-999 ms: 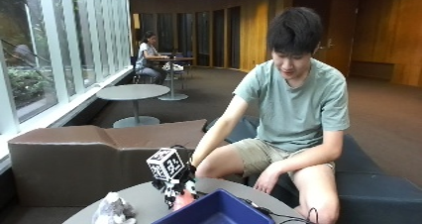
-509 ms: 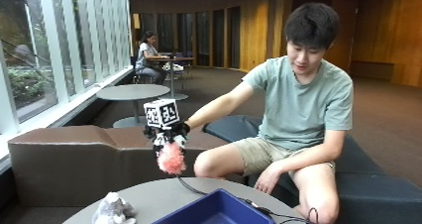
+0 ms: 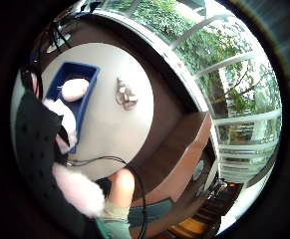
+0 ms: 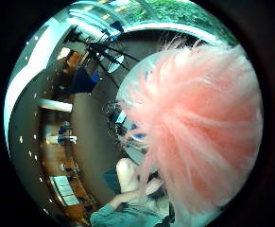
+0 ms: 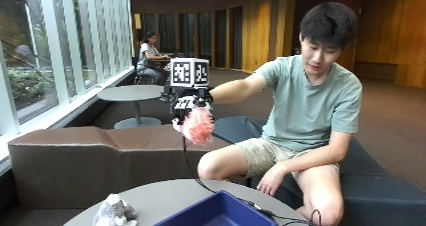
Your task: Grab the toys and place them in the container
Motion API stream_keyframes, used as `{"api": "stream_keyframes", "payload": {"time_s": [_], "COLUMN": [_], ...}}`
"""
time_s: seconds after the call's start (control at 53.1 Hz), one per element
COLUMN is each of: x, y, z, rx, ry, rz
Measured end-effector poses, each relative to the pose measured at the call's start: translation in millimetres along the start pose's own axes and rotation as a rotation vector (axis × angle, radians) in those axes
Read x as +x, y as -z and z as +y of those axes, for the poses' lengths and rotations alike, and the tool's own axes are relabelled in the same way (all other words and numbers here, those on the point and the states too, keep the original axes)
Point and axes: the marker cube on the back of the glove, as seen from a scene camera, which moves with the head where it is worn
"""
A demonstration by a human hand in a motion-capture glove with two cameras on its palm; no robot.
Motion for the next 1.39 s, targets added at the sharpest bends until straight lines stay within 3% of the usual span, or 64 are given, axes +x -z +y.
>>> {"api": "stream_keyframes", "payload": {"time_s": [0.339, 1.395], "x": [-79, -163], "y": [7, -87], "z": [-29, -86], "rx": [0.027, -0.068], "ry": [0.077, 0.090], "rz": [-0.072, -0.062]}}
